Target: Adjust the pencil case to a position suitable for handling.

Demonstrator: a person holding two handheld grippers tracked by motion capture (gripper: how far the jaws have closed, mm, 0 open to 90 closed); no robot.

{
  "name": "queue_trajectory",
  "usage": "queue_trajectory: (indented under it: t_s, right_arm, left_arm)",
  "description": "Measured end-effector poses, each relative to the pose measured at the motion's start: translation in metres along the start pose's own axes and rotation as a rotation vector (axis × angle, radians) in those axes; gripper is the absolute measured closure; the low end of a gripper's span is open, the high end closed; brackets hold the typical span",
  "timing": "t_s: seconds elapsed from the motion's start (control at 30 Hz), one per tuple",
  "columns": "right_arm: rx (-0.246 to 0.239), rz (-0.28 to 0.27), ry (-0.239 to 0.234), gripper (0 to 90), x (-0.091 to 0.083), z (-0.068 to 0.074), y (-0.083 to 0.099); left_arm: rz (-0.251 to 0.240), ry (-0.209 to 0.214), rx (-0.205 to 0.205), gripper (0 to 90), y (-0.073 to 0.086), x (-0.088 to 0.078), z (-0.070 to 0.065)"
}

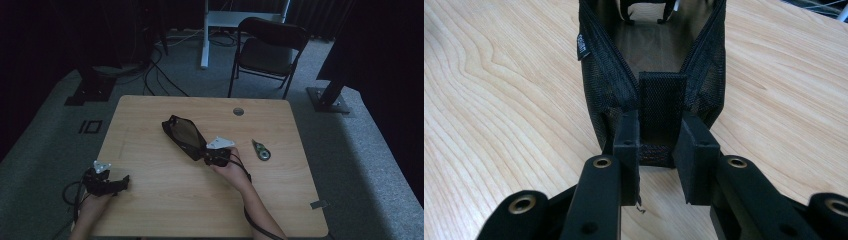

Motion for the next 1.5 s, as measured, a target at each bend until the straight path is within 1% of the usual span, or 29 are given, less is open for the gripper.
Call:
queue_trajectory:
  t_s: [0.17,0.3,0.5,0.67,0.8,0.83,0.9,0.97,1.2,1.27,1.5]
  right_arm:
    - [0.01,-0.002,0.014,73.2,-0.006,-0.005,0.004]
    - [0.005,-0.006,0.034,73.2,-0.013,-0.009,0.009]
    - [0.016,-0.028,0.074,73.3,-0.025,-0.018,0.014]
    - [0.041,-0.018,0.093,73.3,-0.034,-0.027,0.024]
    - [0.054,-0.01,0.097,73.3,-0.04,-0.033,0.032]
    - [0.058,-0.017,0.105,73.3,-0.043,-0.034,0.033]
    - [0.066,-0.011,0.106,73.3,-0.047,-0.036,0.036]
    - [0.058,-0.007,0.116,73.3,-0.052,-0.038,0.039]
    - [0.068,-0.004,0.135,73.3,-0.066,-0.038,0.05]
    - [0.066,-0.005,0.144,73.3,-0.071,-0.038,0.053]
    - [0.088,-0.013,0.185,73.3,-0.087,-0.042,0.064]
  left_arm:
    - [-0.001,0.0,-0.001,0.5,0.0,0.0,0.0]
    - [-0.001,0.0,-0.001,0.5,0.0,0.0,0.0]
    - [-0.001,0.0,-0.001,0.5,0.0,0.0,0.0]
    - [-0.001,0.0,-0.001,0.5,0.0,0.0,0.0]
    - [-0.001,0.0,-0.001,0.5,0.0,0.0,0.0]
    - [0.0,0.0,0.0,0.5,0.0,0.0,0.0]
    - [-0.001,0.0,-0.001,0.5,0.0,0.0,0.0]
    - [-0.001,0.0,-0.001,0.5,0.0,0.0,0.0]
    - [0.0,0.0,0.0,0.5,0.0,0.0,0.0]
    - [0.0,0.0,0.0,0.5,0.0,0.0,0.0]
    - [0.0,-0.001,0.002,0.5,0.0,0.0,0.0]
Point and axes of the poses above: each handheld gripper's, and its own axes: x roughly forward along the jaws, y roughly out of its underside, z roughly to its left, the point moved 6 cm from there along x, roughly forward along the jaws, and after that the axes turned 2 degrees about z, right-handed, at the moved point
